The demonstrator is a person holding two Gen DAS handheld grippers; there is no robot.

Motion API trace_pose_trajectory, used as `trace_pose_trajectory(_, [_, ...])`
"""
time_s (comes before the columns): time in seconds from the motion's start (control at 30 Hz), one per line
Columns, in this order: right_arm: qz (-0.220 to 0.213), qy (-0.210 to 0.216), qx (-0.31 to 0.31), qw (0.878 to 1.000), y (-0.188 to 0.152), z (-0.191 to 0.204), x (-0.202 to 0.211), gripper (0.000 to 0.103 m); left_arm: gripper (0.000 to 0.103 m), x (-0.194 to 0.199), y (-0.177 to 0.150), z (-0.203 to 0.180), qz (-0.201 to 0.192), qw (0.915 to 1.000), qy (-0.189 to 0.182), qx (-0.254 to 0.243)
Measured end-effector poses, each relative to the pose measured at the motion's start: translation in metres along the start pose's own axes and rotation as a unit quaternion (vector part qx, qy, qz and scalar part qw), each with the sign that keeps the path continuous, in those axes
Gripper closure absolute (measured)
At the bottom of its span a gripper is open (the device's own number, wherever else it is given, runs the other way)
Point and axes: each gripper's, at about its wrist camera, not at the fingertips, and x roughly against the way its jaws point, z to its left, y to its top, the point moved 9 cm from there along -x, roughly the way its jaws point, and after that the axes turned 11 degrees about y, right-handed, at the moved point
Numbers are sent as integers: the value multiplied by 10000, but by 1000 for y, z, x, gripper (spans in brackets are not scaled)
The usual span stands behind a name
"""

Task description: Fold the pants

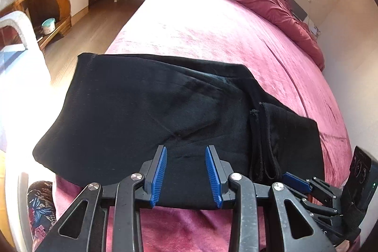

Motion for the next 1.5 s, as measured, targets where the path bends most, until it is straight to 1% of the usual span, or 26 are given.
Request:
trace_pose_trajectory(0.07, [58,-21,-9,10000,2,-1,-6,72,69,4,6,26,64,9991,-56,410])
trace_pose_trajectory(0.1, [104,-28,-11,9999,0,-2,-10,77,69,5,8,40,120,9978,-88,650])
trace_pose_trajectory(0.17, [290,-147,73,9994,-6,-3,-24,78,69,7,12,70,193,9933,-145,1126])
trace_pose_trajectory(0.23, [348,-271,216,9988,-10,-3,-32,78,69,9,13,103,248,9867,-127,1600])
trace_pose_trajectory(0.3, [299,-327,309,9985,-8,-1,-31,78,69,10,10,137,350,9751,-219,2177])
trace_pose_trajectory(0.37, [298,-294,300,9987,-9,2,-30,77,69,10,8,168,358,9596,-324,2773])
trace_pose_trajectory(0.4, [285,-267,258,9989,-9,2,-31,76,69,10,6,183,353,9521,-322,3021])
trace_pose_trajectory(0.47, [253,-222,177,9993,-10,-2,-28,76,69,8,0,204,350,9404,-277,3372])
trace_pose_trajectory(0.53, [243,-203,145,9994,-10,-4,-30,75,67,4,-7,215,389,9317,-330,3597])
trace_pose_trajectory(0.63, [241,-216,143,9994,-10,-5,-30,75,64,-11,-18,222,593,9205,-373,3845])
trace_pose_trajectory(0.73, [229,-201,111,9995,-10,-6,-32,74,58,-25,-31,224,824,9121,-412,3996])
trace_pose_trajectory(0.8, [218,-175,73,9996,-10,-7,-32,73,57,-31,-36,221,943,9076,-535,4056])
trace_pose_trajectory(0.87, [212,-165,55,9996,-10,-9,-30,73,55,-38,-39,220,1034,9038,-542,4118])
trace_pose_trajectory(0.9, [213,-167,60,9996,-10,-9,-30,73,55,-41,-38,217,1060,9034,-626,4107])
trace_pose_trajectory(1.07, [220,-189,75,9996,-9,-10,-29,73,55,-59,-38,209,1227,9011,-669,4104])
trace_pose_trajectory(1.1, [219,-194,76,9995,-9,-10,-28,73,55,-63,-38,208,1235,8999,-668,4129])
trace_pose_trajectory(1.17, [218,-204,77,9995,-10,-9,-29,73,55,-67,-34,207,1185,9008,-719,4116])
trace_pose_trajectory(1.2, [218,-211,80,9995,-10,-8,-29,73,59,-68,-32,206,1156,9019,-720,4098])
trace_pose_trajectory(1.23, [228,-219,82,9995,-10,-8,-30,73,65,-67,-30,205,1109,9042,-730,4059])
trace_pose_trajectory(1.27, [233,-225,90,9994,-10,-8,-30,73,67,-65,-28,204,1043,9083,-697,3991])
trace_pose_trajectory(1.33, [239,-229,89,9994,-10,-7,-31,72,82,-59,-21,204,840,9153,-678,3880])
trace_pose_trajectory(1.4, [238,-223,80,9994,-11,-7,-31,72,86,-50,-13,201,638,9234,-642,3730])
trace_pose_trajectory(1.5, [233,-210,61,9995,-11,-7,-32,72,87,-29,9,183,247,9416,-719,3281])
